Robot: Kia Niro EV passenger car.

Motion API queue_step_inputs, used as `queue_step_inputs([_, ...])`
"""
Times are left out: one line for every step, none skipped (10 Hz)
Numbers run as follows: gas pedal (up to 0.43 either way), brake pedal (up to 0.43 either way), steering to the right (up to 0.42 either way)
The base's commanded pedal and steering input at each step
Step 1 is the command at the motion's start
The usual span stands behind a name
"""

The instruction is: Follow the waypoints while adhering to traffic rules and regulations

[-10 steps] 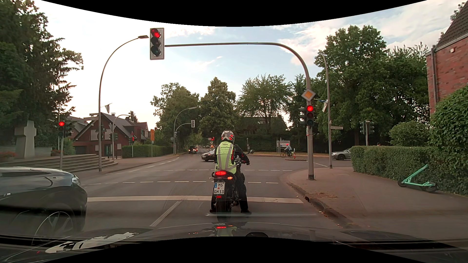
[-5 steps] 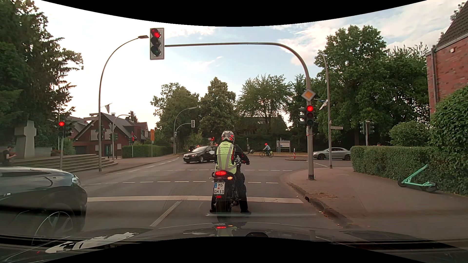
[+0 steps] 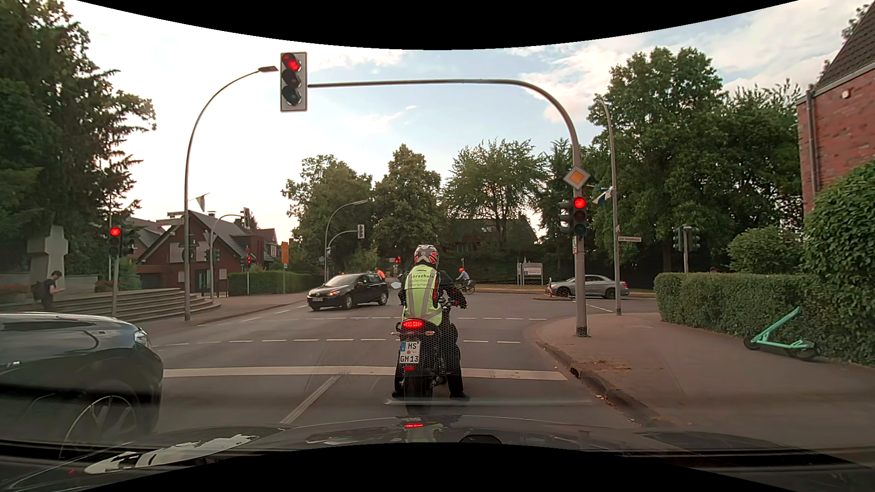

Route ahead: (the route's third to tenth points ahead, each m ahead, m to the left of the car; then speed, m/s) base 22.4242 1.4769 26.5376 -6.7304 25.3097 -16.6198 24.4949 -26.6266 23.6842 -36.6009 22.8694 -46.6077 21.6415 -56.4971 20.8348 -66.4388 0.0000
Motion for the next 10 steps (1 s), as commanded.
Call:
queue_step_inputs([0.0, 0.0, -0.016])
queue_step_inputs([0.0, 0.0, -0.016])
queue_step_inputs([0.0, 0.0, -0.016])
queue_step_inputs([0.0, 0.0, -0.016])
queue_step_inputs([0.0, 0.0, -0.016])
queue_step_inputs([0.0, 0.0, -0.016])
queue_step_inputs([0.0, 0.0, -0.016])
queue_step_inputs([0.0, 0.0, -0.016])
queue_step_inputs([0.0, 0.0, -0.016])
queue_step_inputs([0.0, 0.0, -0.016])
